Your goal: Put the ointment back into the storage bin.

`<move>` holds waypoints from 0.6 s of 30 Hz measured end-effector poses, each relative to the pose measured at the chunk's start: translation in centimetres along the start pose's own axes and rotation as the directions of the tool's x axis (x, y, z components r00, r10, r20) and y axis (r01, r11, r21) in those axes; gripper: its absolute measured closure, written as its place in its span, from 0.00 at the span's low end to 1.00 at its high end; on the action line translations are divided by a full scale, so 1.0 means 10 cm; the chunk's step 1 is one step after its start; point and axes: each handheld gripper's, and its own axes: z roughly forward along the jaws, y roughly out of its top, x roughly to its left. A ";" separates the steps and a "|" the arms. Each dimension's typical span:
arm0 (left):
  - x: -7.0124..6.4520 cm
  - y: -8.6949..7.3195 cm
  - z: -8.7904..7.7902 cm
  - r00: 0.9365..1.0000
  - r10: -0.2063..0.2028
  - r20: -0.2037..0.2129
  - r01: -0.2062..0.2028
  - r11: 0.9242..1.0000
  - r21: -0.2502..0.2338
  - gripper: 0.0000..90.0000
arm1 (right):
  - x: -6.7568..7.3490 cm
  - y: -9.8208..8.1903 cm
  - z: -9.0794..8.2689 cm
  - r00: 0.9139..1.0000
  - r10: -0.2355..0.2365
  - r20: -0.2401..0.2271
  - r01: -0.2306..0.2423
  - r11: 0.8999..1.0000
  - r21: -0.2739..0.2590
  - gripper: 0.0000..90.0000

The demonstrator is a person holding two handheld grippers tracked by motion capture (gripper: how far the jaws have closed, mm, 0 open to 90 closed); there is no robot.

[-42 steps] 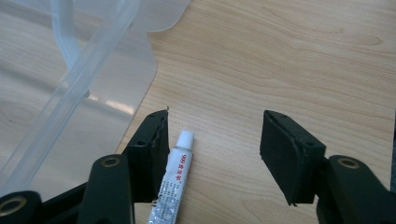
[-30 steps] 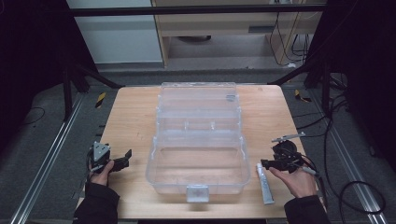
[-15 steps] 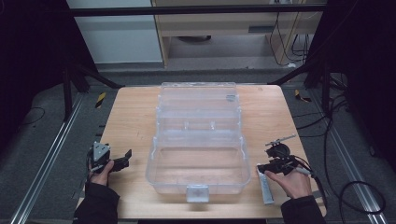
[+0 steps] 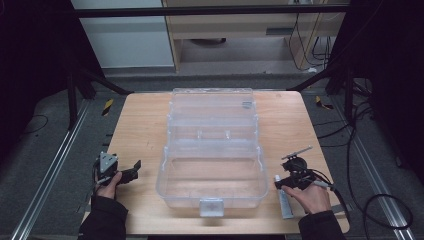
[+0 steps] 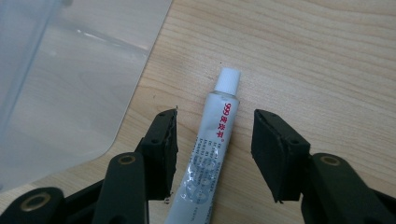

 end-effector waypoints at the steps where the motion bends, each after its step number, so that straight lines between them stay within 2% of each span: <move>1: 0.00 0.00 0.00 1.000 0.000 0.000 0.000 1.000 0.000 0.02 | 0.00 0.00 0.01 1.000 -0.002 0.003 0.002 1.000 0.002 0.57; 7: 0.00 0.00 0.00 1.000 0.000 0.001 0.000 1.000 0.000 0.02 | 0.02 0.01 0.07 1.000 0.003 0.001 -0.003 1.000 0.030 0.61; 18: 0.00 0.00 0.00 1.000 -0.002 0.000 0.002 1.000 0.001 0.02 | -0.01 -0.02 0.18 1.000 0.018 0.004 -0.018 0.998 0.063 0.66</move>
